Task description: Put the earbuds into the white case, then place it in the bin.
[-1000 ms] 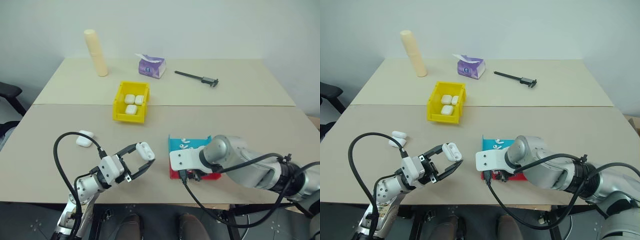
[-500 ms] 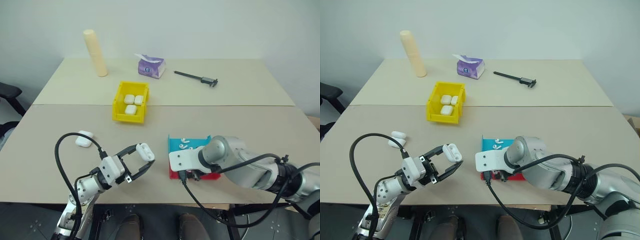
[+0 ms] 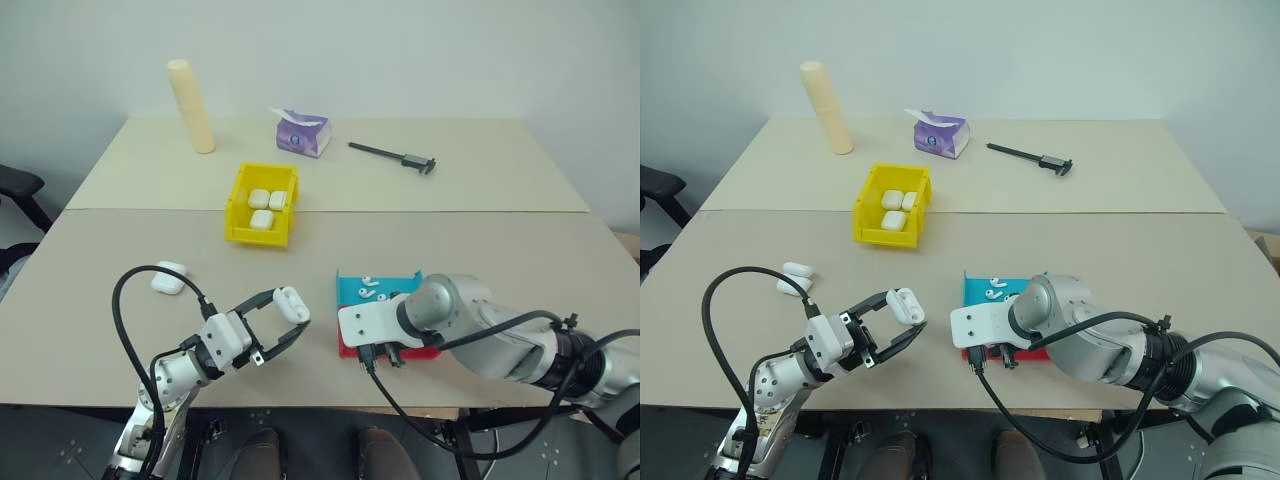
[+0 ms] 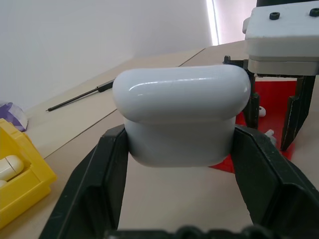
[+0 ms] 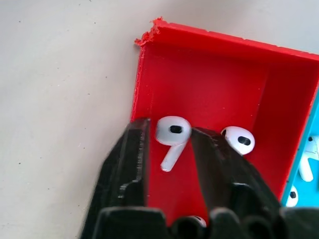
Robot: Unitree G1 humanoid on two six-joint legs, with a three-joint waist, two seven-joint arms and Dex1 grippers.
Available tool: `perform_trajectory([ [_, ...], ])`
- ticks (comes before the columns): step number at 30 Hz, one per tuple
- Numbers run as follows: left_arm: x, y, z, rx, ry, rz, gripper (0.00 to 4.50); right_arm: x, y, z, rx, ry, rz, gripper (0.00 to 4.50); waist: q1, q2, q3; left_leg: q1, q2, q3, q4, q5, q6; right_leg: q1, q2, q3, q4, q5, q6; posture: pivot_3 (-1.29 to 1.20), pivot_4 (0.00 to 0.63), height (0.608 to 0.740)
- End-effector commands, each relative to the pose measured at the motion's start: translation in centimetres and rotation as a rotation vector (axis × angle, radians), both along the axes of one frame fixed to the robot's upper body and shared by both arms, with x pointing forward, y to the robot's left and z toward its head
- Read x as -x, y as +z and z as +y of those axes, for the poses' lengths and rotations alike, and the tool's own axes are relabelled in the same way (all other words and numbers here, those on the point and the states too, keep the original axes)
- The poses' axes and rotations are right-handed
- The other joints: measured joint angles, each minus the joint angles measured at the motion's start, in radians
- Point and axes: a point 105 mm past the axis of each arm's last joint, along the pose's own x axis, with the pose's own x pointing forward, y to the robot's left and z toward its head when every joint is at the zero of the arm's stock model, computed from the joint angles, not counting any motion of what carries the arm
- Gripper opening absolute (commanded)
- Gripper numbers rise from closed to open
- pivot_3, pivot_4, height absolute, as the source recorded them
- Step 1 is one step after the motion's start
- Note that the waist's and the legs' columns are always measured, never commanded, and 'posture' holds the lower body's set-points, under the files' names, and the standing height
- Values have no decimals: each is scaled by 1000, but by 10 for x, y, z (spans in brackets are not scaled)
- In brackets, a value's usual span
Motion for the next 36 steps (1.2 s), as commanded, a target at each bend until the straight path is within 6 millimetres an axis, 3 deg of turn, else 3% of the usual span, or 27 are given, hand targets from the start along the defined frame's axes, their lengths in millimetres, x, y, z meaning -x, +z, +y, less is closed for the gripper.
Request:
perform_trajectory([
  [1, 3, 11, -3, 13, -2, -40, 2795, -2, -1, -3, 6, -9, -10, 610, 0, 0, 0, 0, 0, 0, 0, 0, 0, 0, 0, 0, 0, 0, 0, 0, 150, 740],
  [12, 4, 11, -3, 17, 0, -39, 2795, -3, -1, -4, 6, -14, -14, 611, 0, 0, 0, 0, 0, 0, 0, 0, 0, 0, 0, 0, 0, 0, 0, 0, 150, 740],
  [16, 5, 17, -5, 37, -22, -50, 2795, 0, 13, -1, -68, -47, -5, 611, 1, 0, 0, 0, 0, 0, 0, 0, 0, 0, 0, 0, 0, 0, 0, 0, 150, 740],
  [18, 7, 24, -7, 54, -43, -60, 2795, 3, 25, 0, -133, -64, 4, 611, 1, 0, 0, -1, 0, 0, 0, 0, 0, -1, 0, 0, 0, 0, 0, 0, 150, 740],
  [21, 11, 39, -13, 80, -97, -77, 2795, 9, 62, 3, -330, -103, 44, 611, 2, 0, 0, -2, 0, -1, 0, 0, 0, -1, 0, -1, -1, 0, 0, 0, 150, 740],
  [26, 12, 61, -24, 71, -201, -68, 2795, 2, 121, -19, -607, -119, -62, 611, 8, -1, 0, -1, -1, -2, 0, 0, 0, 2, 0, -2, -1, 0, 0, 0, 150, 740],
  [28, 13, 67, -26, 71, -235, -47, 2795, -1, 135, -25, -695, -110, -109, 611, 6, -1, 0, -1, -1, -2, 0, 0, 0, 1, 0, -2, -2, 0, 0, 0, 150, 740],
  [30, 10, 89, -26, 72, -262, -58, 2795, -4, 150, -29, -801, -75, -190, 611, 4, -2, 1, -1, -1, -1, -1, 0, 0, 1, 0, -1, -2, 0, 0, 0, 150, 740],
  [33, 12, 86, -32, 91, -315, -48, 2795, -8, 167, -27, -995, -74, -160, 611, -3, -1, 0, -1, 0, -2, -1, 0, 0, 1, 1, 0, -1, 0, 0, 0, 150, 740],
  [36, 10, 97, -35, 160, -354, -64, 2795, -7, 179, -19, -1166, 10, -188, 611, -3, -1, 0, 0, 0, -1, -1, 0, 0, 2, 2, 1, -1, 0, 1, 0, 150, 740],
])
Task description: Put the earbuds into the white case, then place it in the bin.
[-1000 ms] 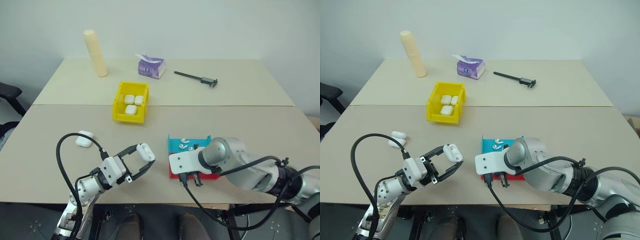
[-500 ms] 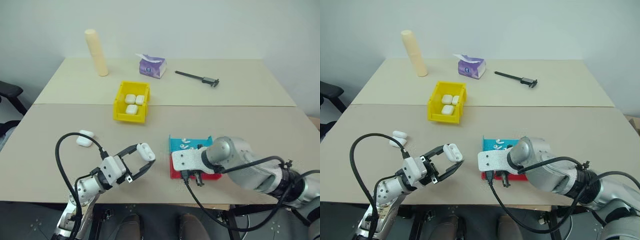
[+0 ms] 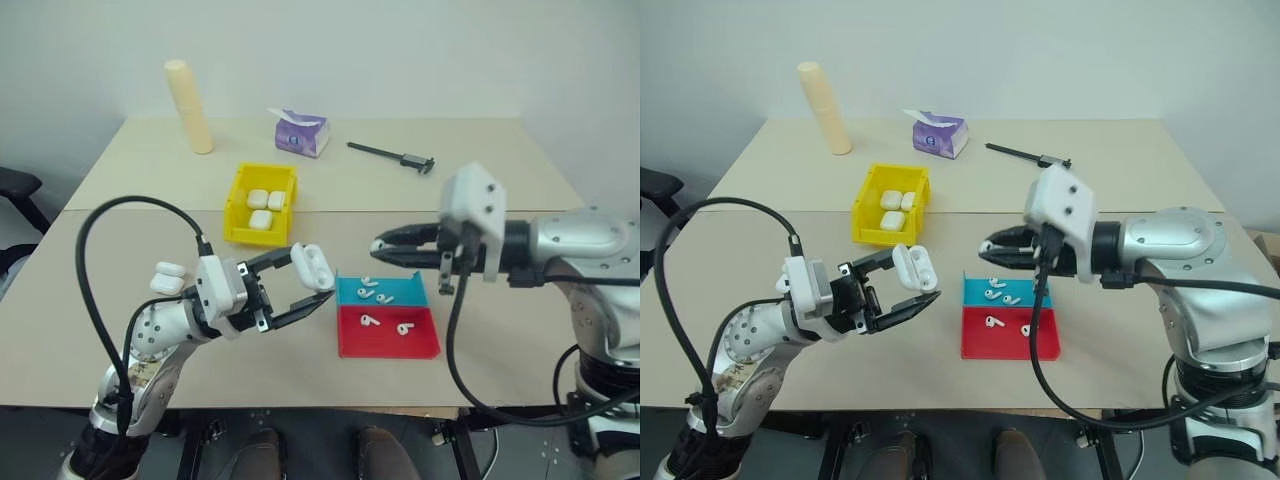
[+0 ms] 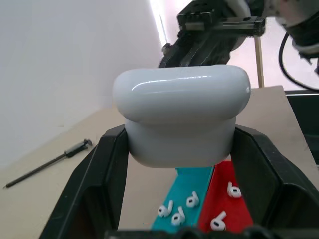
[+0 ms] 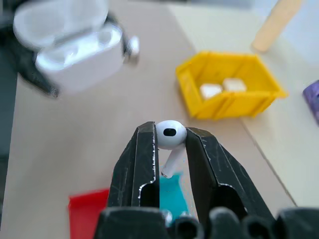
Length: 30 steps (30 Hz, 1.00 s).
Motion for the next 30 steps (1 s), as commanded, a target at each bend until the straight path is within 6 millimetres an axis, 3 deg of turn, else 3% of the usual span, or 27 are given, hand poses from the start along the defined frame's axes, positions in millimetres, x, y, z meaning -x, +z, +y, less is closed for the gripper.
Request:
perform_trajectory([
  [1, 2, 15, -1, 36, -45, -17, 2795, 10, 22, 6, -152, 93, -145, 611, 3, 0, 0, -1, 0, 0, 0, 0, 0, -1, 0, 0, 0, 0, 0, 0, 150, 740],
  [6, 5, 19, -5, 19, -116, 13, 2795, 23, 29, 13, -332, 227, -284, 611, 5, 0, 0, -1, 0, 0, 0, 0, 0, 0, 0, 0, 0, 0, 1, 0, 150, 740],
  [11, 9, 24, -6, 4, -149, 25, 2795, 34, 27, 11, -458, 351, -304, 611, 6, 0, 0, -1, 0, 0, 0, 0, 0, 0, 0, -1, 0, 0, 1, 0, 150, 740],
  [18, 10, 26, -6, -1, -164, 10, 2795, 34, 11, 20, -459, 417, -297, 611, 4, 0, 0, 1, 0, 0, 0, 0, 0, 1, 0, 0, 0, 0, 1, 0, 150, 740],
  [30, 9, 28, -6, -29, -183, 11, 2795, 35, 1, 36, -449, 490, -307, 611, 6, 0, 0, 1, 0, 1, 0, 0, 0, 0, 0, 0, 0, 0, 1, 0, 150, 740],
])
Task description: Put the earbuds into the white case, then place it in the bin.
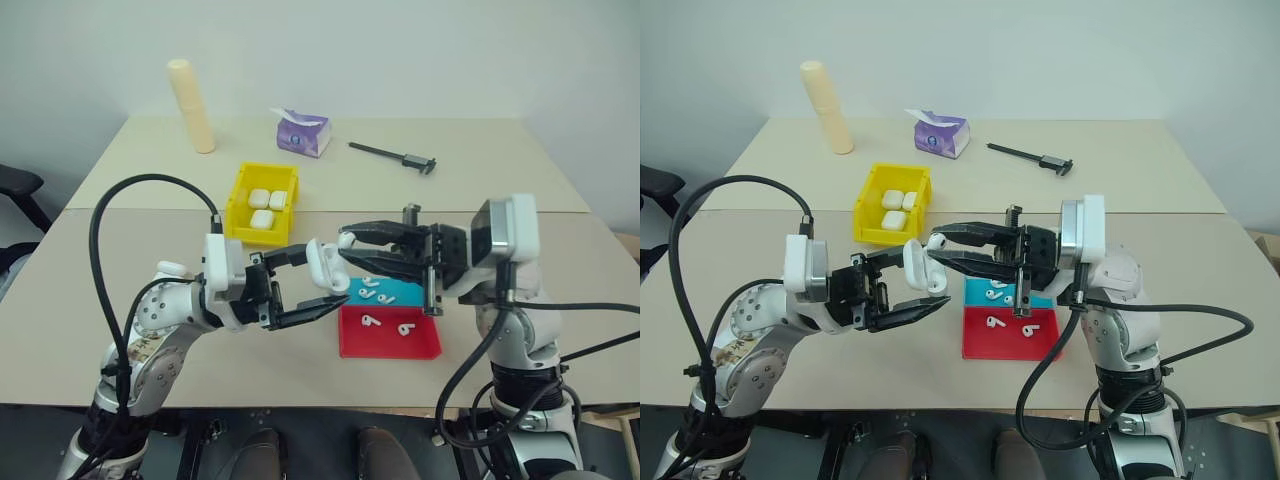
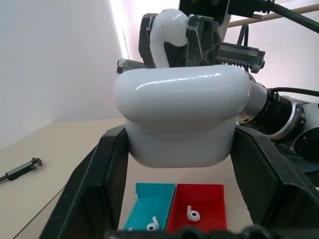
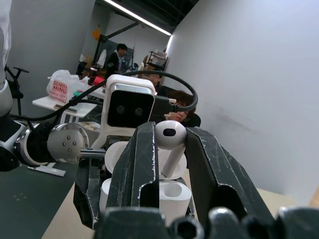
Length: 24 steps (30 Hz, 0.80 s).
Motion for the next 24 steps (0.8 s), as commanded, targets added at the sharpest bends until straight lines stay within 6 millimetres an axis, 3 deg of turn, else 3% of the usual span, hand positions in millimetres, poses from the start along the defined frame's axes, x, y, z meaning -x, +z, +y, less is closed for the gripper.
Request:
perform_trajectory([
  [1, 6, 14, -1, 22, -32, -52, 2795, 4, 7, 2, -19, 6, -62, 611, 0, 0, 0, 0, 0, 0, 0, 0, 0, 0, 0, 0, 0, 0, 0, 0, 150, 740],
  [24, 7, 16, -6, 46, -52, -54, 2795, -5, -7, 9, 40, -24, -77, 611, 1, 0, 0, 0, 0, 1, 0, 0, 0, 0, 0, 0, 0, 0, 0, 0, 150, 740],
])
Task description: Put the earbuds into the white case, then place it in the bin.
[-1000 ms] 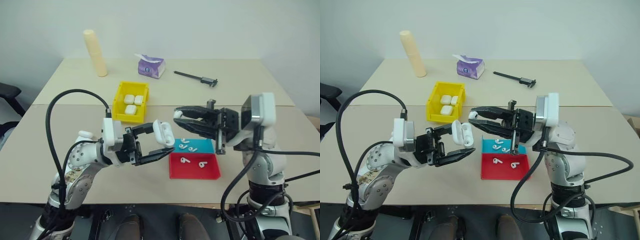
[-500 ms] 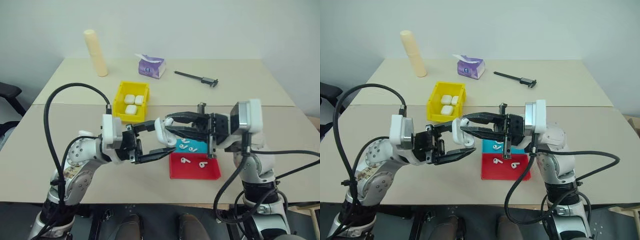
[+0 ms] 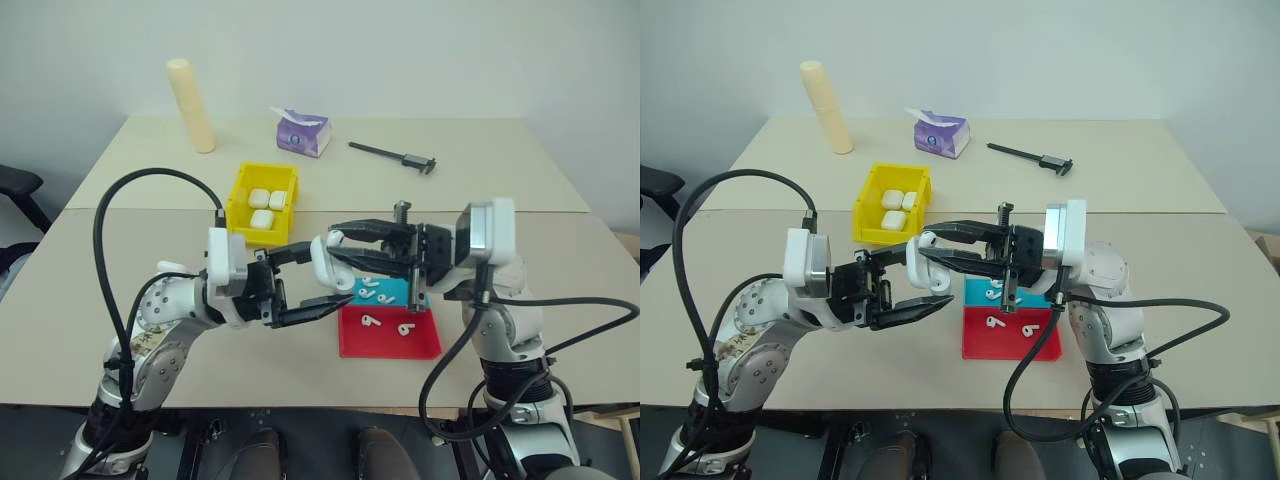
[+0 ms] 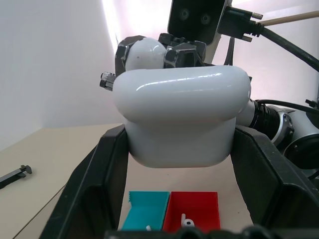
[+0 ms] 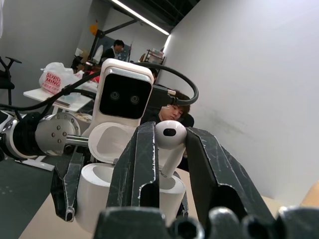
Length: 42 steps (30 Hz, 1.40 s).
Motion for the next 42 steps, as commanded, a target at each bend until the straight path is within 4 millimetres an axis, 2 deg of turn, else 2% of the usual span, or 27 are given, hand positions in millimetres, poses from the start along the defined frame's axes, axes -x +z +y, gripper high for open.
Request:
perform_trajectory([
  [1, 7, 11, -1, 32, -16, -62, 2795, 3, -5, 3, 37, 14, -11, 961, 0, 0, 0, 0, 0, 0, 0, 0, 0, 0, 0, 0, 0, 0, 0, 0, 150, 740],
  [2, 6, 11, -1, 32, -16, -62, 2795, 4, -7, 3, 47, 19, -14, 1357, 0, 0, 0, 0, 0, 0, 0, 0, 0, 0, 0, 0, 0, 0, 0, 0, 150, 740],
  [3, 6, 11, -1, 33, -16, -64, 2795, 4, -8, 3, 58, 24, -18, 1525, 0, 0, 0, 0, 0, 0, 0, 0, 0, 0, 0, 0, 0, 0, 0, 0, 150, 740],
  [8, 5, 11, -1, 35, -13, -68, 2795, 3, -13, 3, 87, 16, -38, 3074, 0, 0, 0, 0, 0, 1, 0, 0, 0, 0, 0, 0, 0, 0, 0, 0, 150, 740],
  [13, 4, 9, 0, 31, -1, -63, 2795, 3, -13, 0, 98, 16, -46, 3074, 0, 0, 0, 0, 0, 1, 0, 0, 0, 0, 0, 0, 0, 0, 0, 0, 150, 740],
  [17, -3, 2, 5, 2, 48, -61, 2795, 2, -3, -11, 128, 9, -42, 3074, 0, 0, 0, 0, 0, 1, 0, 0, 0, 0, 0, 0, 0, 0, 0, 0, 150, 740],
  [20, -13, -11, 18, -52, 120, -67, 2795, -6, 7, -25, 226, -52, -4, 3074, 1, 0, 0, 0, 0, 1, 0, 0, 0, 0, -1, 0, 0, 0, 0, 0, 150, 740],
  [23, -19, -29, 37, -113, 187, -49, 2795, -22, 7, -38, 432, -163, 24, 3074, -3, 1, 0, 0, 0, 1, 0, 0, 0, -1, 0, 1, 0, 0, 0, 0, 150, 740],
  [26, -14, -55, 57, -198, 219, -25, 2795, -46, -5, -54, 762, -290, 63, 3074, -7, 1, 1, 0, 1, 1, -1, 0, 0, -2, 0, 1, 0, 0, -1, 0, 150, 740],
  [30, -9, -70, 65, -238, 231, -14, 2795, -68, -18, -63, 1021, -391, 39, 3074, -3, 1, 1, 0, 1, 4, -1, 0, 0, -3, -1, 1, 0, -1, -2, 0, 150, 740],
  [34, -8, -85, 68, -271, 260, -10, 2795, -92, -40, -54, 1256, -423, -47, 3074, -2, 1, 1, 0, 1, 5, -1, 0, 0, -3, -1, 1, 0, -1, -2, 0, 150, 740],
  [37, -7, -89, 64, -268, 263, -13, 2795, -101, -55, -47, 1381, -404, -102, 3074, -2, 1, 1, -2, 1, 7, -1, 0, 0, -5, -1, 1, 0, -1, -2, 0, 150, 740],
  [42, -2, -90, 60, -261, 274, -8, 2795, -112, -70, -32, 1474, -374, -95, 3074, -2, 1, 1, -4, 1, 8, 0, 0, 0, -6, -1, 1, 0, 0, -1, 0, 150, 740],
])
